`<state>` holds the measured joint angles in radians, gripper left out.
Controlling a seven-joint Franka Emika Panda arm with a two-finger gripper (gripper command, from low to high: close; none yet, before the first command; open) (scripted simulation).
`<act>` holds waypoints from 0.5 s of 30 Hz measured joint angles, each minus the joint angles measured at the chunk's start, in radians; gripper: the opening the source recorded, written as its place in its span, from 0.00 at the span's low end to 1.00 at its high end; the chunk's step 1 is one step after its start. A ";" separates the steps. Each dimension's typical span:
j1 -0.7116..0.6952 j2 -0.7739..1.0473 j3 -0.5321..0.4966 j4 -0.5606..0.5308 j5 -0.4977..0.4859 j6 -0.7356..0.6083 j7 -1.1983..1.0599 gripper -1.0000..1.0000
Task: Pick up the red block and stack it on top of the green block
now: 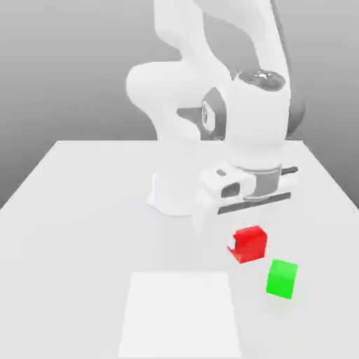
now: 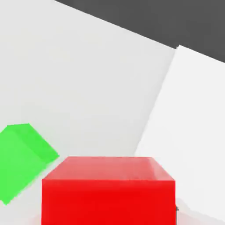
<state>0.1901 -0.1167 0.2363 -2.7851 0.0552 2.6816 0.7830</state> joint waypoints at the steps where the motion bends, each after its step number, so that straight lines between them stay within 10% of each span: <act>1: 0.014 0.002 0.018 0.006 0.004 -0.005 0.030 0.00; 15: 0.046 0.157 0.066 0.042 -0.122 0.105 0.241 0.00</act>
<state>0.2366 0.0398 0.3025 -2.7431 -0.0673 2.7862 1.0243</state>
